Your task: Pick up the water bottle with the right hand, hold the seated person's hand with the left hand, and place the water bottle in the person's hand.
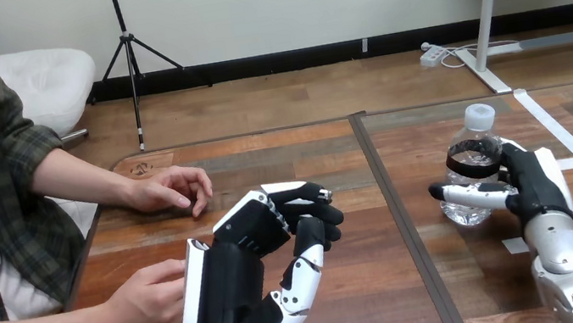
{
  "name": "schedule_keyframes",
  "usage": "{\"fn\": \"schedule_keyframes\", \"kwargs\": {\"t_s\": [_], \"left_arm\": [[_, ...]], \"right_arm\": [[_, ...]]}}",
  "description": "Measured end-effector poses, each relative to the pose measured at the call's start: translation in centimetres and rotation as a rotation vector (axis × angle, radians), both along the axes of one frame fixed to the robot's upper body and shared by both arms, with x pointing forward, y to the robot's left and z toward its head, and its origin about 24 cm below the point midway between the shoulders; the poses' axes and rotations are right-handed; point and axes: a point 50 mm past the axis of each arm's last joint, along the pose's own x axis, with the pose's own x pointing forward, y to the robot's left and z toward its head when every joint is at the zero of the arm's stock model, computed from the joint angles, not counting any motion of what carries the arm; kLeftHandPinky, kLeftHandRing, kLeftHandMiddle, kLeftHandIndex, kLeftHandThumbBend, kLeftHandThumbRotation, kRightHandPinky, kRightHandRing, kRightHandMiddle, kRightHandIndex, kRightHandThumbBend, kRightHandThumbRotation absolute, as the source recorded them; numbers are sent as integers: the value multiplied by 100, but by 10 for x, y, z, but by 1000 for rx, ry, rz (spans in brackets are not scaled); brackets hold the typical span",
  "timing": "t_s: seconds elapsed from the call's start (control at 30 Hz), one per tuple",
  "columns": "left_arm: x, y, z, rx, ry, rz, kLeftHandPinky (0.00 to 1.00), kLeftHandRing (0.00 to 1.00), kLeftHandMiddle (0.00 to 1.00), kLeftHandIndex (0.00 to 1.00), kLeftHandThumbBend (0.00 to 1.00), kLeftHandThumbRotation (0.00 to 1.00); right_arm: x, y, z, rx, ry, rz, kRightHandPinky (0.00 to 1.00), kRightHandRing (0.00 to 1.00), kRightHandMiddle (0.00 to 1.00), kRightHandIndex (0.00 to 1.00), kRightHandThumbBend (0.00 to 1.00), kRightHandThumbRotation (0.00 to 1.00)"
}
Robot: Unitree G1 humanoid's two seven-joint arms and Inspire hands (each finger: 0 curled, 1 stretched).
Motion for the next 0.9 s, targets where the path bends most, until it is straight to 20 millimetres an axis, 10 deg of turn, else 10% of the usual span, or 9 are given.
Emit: {"fn": "schedule_keyframes", "kwargs": {"t_s": [0.9], "left_arm": [[0, 0, 0, -4, 2, 7, 38, 47, 52, 56, 22, 23]], "right_arm": [[4, 15, -1, 148, -44, -98, 70, 74, 78, 78, 78, 0]]}}
